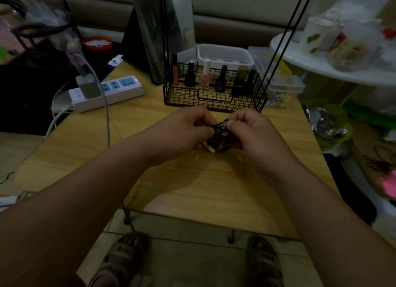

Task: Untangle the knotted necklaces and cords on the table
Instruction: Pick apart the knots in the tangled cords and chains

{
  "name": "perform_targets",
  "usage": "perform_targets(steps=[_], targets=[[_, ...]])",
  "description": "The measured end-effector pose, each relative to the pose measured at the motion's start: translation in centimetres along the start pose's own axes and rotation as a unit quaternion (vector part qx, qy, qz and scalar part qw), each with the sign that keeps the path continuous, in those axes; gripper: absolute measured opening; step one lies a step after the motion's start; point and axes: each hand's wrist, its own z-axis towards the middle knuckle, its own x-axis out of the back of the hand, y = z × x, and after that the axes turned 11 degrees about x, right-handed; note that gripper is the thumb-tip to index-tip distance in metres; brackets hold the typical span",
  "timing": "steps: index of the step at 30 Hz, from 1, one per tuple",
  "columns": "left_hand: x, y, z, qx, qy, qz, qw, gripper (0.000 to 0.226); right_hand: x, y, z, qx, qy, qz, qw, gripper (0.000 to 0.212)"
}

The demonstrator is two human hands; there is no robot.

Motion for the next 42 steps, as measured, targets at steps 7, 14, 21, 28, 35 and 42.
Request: perform_targets(steps=[7,14,21,28,35,42], targets=[[0.19,-0.09,0.18,-0.009,0.043,-0.050,0.998,0.008,-0.05,0.35,0.19,-0.020,-0.029,0.007,0.999,0.017],[0.04,-0.16,0.37,-0.023,0.073,-0.064,0.995,0.005,-0.14,0.67,0.24,-0.054,-0.080,0.062,0.993,0.013],[0.08,-0.18,0.36,-0.023,0.104,-0.072,0.992,0.011,-0.11,0.65,0.47,-0.036,-0.045,0.114,0.992,0.009],[-0.18,0.20,-0.35,-0.081,0.046,-0.020,0.995,0.007,0.30,0.10,0.21,-0.042,-0.009,0.202,0.979,0.009],[-0.11,-0.09,-0.16,-0.091,0.059,0.019,0.994,0.006,0.35,0.23,-0.03,-0.017,-0.019,0.161,0.987,0.012],[0.43,-0.24,0.07,-0.060,0.039,-0.035,0.997,0.010,0.36,0.25,-0.01,0.000,-0.024,0.138,0.990,0.018]])
